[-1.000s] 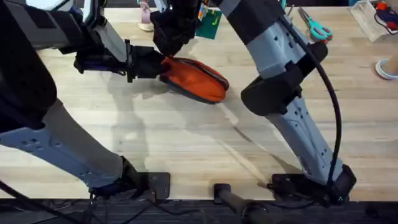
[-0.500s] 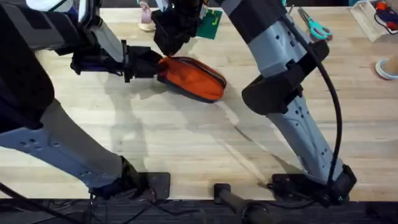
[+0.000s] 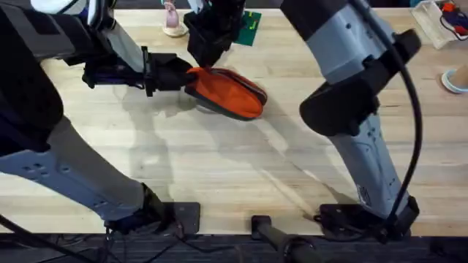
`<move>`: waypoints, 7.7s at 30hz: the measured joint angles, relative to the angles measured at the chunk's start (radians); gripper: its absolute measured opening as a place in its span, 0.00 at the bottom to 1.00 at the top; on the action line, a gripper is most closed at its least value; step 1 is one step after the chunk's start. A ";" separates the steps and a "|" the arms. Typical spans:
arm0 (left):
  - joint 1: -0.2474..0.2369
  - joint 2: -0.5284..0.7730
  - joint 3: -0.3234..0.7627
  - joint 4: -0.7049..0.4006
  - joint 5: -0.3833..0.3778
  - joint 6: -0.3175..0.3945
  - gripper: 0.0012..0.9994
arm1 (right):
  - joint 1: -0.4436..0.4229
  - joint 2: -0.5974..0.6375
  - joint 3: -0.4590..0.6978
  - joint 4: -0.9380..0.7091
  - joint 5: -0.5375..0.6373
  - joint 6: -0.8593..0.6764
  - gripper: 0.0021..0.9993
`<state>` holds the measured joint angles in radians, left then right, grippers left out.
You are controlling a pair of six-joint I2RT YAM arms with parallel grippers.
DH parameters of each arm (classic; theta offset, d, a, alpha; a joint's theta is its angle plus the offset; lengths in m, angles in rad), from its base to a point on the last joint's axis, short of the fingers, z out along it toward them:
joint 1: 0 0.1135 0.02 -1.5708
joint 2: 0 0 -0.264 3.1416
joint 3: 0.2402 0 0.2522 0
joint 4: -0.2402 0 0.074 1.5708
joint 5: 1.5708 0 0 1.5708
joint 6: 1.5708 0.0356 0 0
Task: Unzip the bag, pick up the pens from the table one at a time and place them inside, then zip the bag closed.
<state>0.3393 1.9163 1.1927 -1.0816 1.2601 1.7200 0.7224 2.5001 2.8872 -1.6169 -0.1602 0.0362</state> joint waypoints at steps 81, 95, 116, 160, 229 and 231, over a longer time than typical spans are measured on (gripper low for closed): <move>0.050 0.003 -0.010 0.013 -0.162 0.000 0.04 | 0.080 -0.189 -0.449 0.332 0.149 0.787 1.00; 0.050 0.003 -0.010 0.016 -0.165 0.000 0.04 | 0.080 -0.150 -0.451 0.369 0.137 0.852 0.98; 0.050 0.003 -0.010 0.016 -0.166 0.000 0.04 | 0.080 -0.142 -0.451 0.374 0.088 0.859 0.32; 0.049 0.003 -0.010 0.012 -0.160 0.000 0.04 | -0.114 -0.152 -0.456 0.000 0.112 0.691 0.03; 0.082 0.003 -0.010 0.025 -0.122 0.000 0.04 | -0.290 -0.196 -0.828 0.260 0.104 0.398 0.99; 0.082 0.003 -0.010 0.024 -0.122 0.000 0.04 | -0.283 -0.217 -0.789 0.244 0.110 0.385 1.00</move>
<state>0.4213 1.9198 1.1824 -1.0580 1.1378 1.7199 0.4393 2.2831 2.0986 -1.3724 -0.0501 0.4217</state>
